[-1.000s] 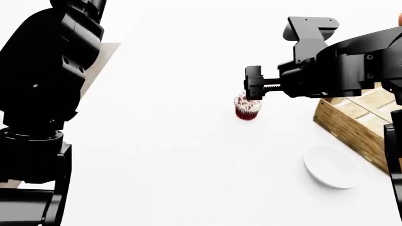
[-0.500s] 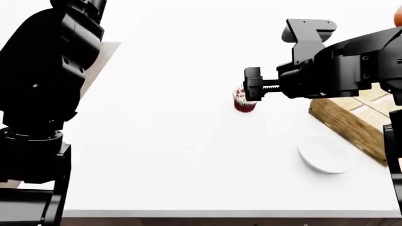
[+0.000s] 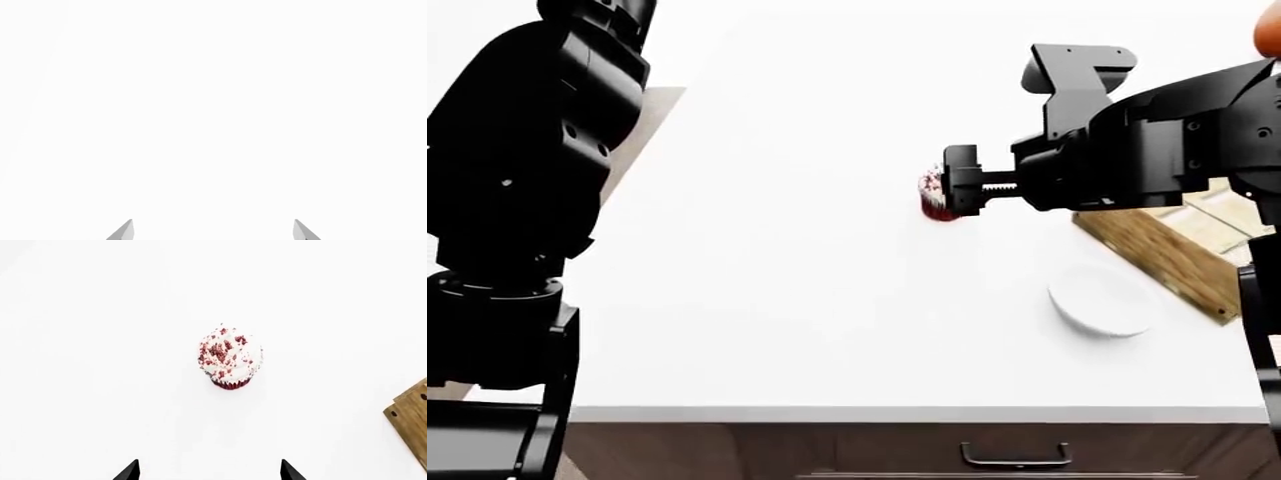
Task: Move the fresh-baked cupcake off the tray onto the counter, and place the bowl used for mixing into the sink.
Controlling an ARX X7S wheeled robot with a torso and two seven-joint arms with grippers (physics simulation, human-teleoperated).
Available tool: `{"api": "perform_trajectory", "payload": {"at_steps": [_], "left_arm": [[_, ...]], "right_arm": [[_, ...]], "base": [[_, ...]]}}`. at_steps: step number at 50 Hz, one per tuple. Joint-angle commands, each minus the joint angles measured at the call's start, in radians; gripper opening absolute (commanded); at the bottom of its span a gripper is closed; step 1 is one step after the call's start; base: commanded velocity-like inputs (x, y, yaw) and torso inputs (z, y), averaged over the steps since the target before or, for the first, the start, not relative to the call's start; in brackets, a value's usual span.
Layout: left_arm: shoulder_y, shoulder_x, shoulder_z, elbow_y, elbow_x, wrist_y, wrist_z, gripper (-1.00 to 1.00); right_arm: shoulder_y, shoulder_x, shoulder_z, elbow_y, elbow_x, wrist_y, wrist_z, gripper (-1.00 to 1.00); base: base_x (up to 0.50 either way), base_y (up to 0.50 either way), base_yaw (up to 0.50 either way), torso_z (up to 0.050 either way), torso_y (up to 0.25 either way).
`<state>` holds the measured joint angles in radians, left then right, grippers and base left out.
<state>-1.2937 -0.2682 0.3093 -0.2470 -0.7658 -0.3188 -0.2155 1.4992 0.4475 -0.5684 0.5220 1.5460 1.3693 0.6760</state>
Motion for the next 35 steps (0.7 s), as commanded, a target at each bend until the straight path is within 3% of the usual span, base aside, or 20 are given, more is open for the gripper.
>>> {"api": "perform_trajectory", "payload": {"at_steps": [1,26,35], "left_arm": [[0.001,-0.001,0.003,0.001,-0.001,0.002,-0.001,1.00],[0.004,-0.003,0.005,-0.002,-0.008,0.005,-0.002,1.00],[0.010,-0.004,0.003,0.004,-0.016,0.005,-0.004,1.00]], "right_arm": [[0.000,0.002,-0.009,0.001,-0.001,-0.008,-0.011,1.00],[0.005,0.001,-0.044,0.049,-0.031,-0.033,-0.035,1.00],[-0.020,0.025,-0.002,0.050,0.049,-0.005,0.150,1.00]], "base": [[-0.15,0.00,0.00,0.000,0.000],[-0.11,0.00,0.00,0.000,0.000],[0.00,0.00,0.00,0.000,0.000]]}}
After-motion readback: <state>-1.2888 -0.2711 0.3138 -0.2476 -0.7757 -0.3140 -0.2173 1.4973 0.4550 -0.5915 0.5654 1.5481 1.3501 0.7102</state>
